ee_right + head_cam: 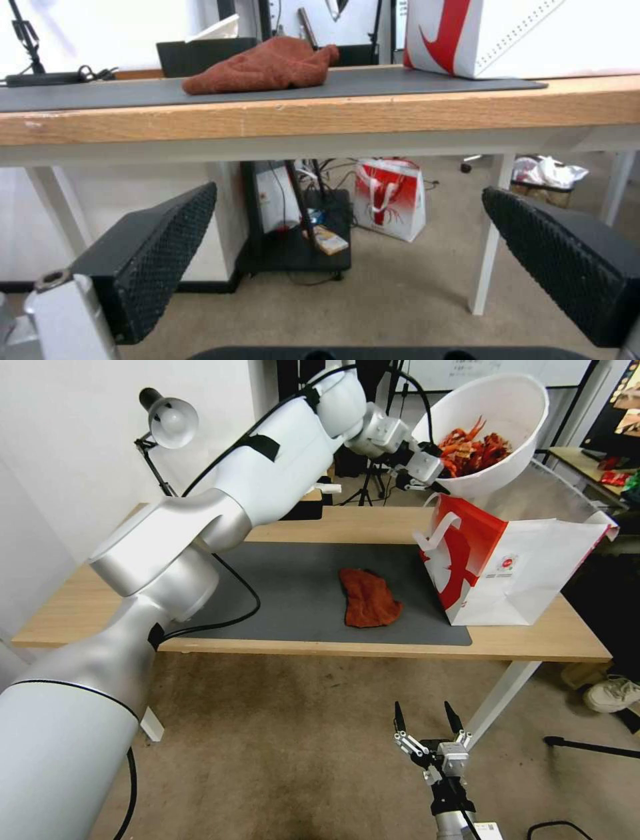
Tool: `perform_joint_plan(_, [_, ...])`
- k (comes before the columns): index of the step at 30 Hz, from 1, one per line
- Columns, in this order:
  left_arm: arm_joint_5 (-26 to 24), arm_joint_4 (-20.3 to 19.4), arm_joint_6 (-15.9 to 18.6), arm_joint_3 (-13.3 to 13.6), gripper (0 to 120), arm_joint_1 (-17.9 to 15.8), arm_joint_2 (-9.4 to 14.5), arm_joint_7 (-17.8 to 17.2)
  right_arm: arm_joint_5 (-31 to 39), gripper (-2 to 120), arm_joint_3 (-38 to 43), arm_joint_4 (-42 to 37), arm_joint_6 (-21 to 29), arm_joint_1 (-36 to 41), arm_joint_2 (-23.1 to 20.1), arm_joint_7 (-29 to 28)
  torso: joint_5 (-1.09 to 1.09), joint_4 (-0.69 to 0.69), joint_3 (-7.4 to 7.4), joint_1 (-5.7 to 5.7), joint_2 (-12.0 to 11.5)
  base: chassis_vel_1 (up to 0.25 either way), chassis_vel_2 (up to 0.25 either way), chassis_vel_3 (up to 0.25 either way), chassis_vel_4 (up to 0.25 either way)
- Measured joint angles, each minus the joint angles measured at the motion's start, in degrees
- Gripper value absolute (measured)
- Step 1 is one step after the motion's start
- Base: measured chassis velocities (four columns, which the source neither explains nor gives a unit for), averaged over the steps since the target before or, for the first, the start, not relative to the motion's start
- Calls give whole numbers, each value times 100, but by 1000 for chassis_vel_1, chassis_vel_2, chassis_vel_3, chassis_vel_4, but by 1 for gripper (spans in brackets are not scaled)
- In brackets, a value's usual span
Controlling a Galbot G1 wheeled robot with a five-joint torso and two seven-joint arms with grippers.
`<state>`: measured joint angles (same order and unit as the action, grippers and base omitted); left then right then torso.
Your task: Sweep shrimp from table into container with towel, then put container into takeout bag.
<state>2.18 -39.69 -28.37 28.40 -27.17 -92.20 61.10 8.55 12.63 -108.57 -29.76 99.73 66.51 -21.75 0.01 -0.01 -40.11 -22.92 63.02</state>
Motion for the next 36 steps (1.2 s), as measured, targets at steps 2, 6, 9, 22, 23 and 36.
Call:
perform_joint_plan(2, [-9,-36,17,21,0,-17,-16,-45,0,100,6,-4,-6,12,-5,3,0,1,0,0,0,0,0,0,0])
perform_joint_plan(6, [-176,-68,116,130,0,-145,-21,-166,-5,100,18,-21,-23,35,-3,20,0,1,0,0,0,0,0,0,0])
perform_joint_plan(9, [-225,-62,158,185,0,-218,-21,-191,-11,100,16,-21,-34,42,6,32,-1,1,0,0,0,0,0,0,0])
perform_joint_plan(22, [-451,-358,397,1108,0,-366,-6,-332,-52,100,-25,-31,-42,53,10,46,0,0,0,0,0,0,0,0,0])
perform_joint_plan(23, [-444,-385,406,1187,0,-368,-4,-331,-51,100,-10,-40,-42,62,5,46,0,1,0,0,0,0,0,0,0])
perform_joint_plan(36, [-404,-567,421,1390,0,-399,2,-306,-60,100,-22,-27,-41,69,29,71,0,0,0,0,0,0,0,0,0])
